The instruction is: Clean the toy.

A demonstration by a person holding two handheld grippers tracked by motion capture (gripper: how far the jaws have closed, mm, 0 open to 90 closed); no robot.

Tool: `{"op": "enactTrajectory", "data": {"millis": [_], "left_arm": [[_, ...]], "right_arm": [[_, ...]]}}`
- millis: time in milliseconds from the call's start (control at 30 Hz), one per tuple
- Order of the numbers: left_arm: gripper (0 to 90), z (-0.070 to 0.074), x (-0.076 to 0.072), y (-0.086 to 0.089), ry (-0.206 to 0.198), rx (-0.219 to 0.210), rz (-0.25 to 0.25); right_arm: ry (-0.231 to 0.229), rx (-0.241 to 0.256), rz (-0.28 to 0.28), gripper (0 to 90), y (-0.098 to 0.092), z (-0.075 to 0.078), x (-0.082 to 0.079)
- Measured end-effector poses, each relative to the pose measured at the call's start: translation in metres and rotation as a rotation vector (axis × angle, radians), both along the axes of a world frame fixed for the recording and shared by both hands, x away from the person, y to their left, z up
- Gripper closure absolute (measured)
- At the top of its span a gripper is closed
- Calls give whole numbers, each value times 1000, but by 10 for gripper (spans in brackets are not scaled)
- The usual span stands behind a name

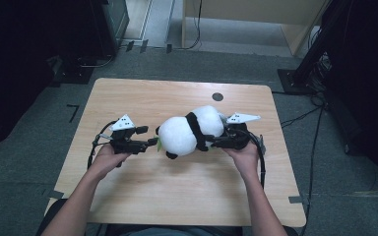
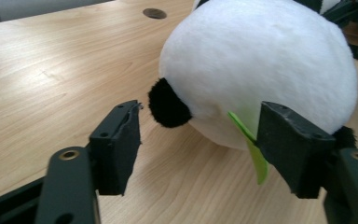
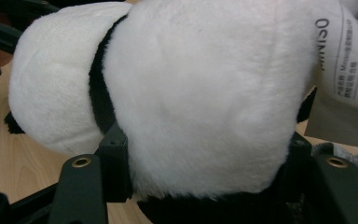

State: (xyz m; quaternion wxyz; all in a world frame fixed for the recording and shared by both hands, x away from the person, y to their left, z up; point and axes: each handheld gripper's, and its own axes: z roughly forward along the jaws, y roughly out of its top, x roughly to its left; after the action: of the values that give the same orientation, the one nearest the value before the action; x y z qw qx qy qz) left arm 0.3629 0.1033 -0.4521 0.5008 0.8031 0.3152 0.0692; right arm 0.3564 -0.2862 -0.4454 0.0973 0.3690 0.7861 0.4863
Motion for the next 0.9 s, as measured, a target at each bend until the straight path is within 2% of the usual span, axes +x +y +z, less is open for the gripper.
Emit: {"op": "enactTrajectory", "data": {"millis": [67,100,233,333,400,467,600,700,833,900], "left_arm": [[271,0,2,4,36,-26,-28],[271,0,2,5,42,-33,-45],[219,2,-3,5,55,-88,-172],[202,0,-4,2,74,-103,-249],[146,-3,-4,0,101,-122,-301],[101,-5,-4,-3,109,-132,-336],[0,-8,-7,-10,123,-135,-392],[0,-10,-9,-17,134,-126,-427],[0,-14,-12,-26,133,-82,-447],[0,-14,-14,-30,119,-60,-457]], "right_arm": [[-7,6,34,389,0,4,-2],[-10,14,55,388,-1,5,-3],[-14,25,141,386,-2,7,-4],[-25,38,191,388,1,6,-6],[-28,51,221,389,3,5,-5],[-25,62,246,389,6,4,-5],[-25,62,266,390,16,0,-4],[-29,53,268,391,21,-1,-4],[-37,21,262,395,27,-3,-5],[-40,9,258,398,30,-2,-6]]}}
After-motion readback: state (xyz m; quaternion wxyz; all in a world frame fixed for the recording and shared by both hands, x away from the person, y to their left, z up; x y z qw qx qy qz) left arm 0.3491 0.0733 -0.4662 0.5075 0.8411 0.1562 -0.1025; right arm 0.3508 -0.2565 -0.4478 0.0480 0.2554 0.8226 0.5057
